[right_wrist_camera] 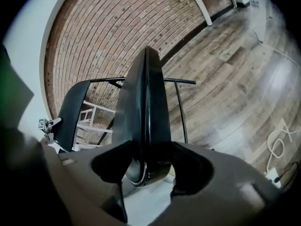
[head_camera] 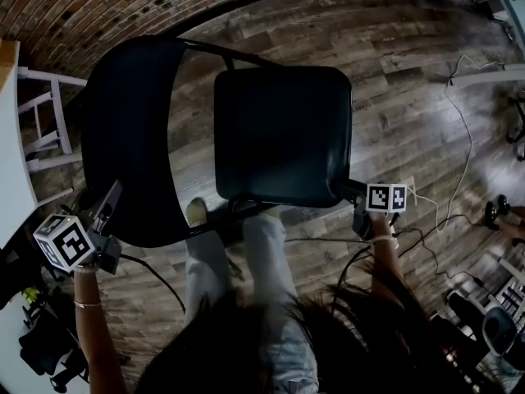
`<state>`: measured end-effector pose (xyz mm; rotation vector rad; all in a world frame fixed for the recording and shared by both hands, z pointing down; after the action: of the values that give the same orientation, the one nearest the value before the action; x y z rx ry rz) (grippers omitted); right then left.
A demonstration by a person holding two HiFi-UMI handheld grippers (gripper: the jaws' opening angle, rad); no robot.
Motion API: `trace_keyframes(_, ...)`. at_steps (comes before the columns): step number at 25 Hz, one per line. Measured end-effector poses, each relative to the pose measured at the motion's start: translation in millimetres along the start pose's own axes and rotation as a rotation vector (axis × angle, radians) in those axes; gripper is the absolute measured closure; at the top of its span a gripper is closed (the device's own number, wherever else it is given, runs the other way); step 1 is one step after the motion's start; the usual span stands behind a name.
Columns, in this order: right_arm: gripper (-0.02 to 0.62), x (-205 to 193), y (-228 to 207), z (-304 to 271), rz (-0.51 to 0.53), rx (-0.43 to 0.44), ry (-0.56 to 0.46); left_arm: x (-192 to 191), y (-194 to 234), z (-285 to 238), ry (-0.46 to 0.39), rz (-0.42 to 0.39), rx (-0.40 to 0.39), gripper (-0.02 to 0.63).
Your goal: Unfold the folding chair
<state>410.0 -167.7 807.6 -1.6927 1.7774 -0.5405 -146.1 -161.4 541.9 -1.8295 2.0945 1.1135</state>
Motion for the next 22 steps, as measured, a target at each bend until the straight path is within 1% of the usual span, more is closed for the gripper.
trace_keyframes(5,0.345,-5.0,-17.1,7.0,-0.016,-0.069,-0.048,-1.7,-29.5,-7.8,0.015,-0.011,0.029,0.466)
trace_keyframes(8,0.353,-4.4,-20.8,7.7,-0.009,-0.107,-0.077,-1.5,-36.3,-10.5,0.012,-0.016,0.004,0.474)
trace_keyframes(14,0.383,-6.3,-43.0,13.3,-0.023,-0.168,-0.1,-5.1,-73.6,-24.0,0.025,-0.03,-0.04,0.483)
trace_keyframes(22,0.407,-9.6,-60.8,16.6,-0.034,-0.267,-0.141,-10.2,-104.8,-35.7,0.031,-0.026,-0.039,0.485)
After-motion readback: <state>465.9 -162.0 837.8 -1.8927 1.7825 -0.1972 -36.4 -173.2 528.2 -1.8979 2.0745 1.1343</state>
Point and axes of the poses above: the fingertips, and each gripper's own axes: z backward along the fingers, y to its left, x out of its top, the point moved 6 cm from there along z, backward along the fingers, and after that the axes turned 4 degrees about z, right-handed, at the moved point
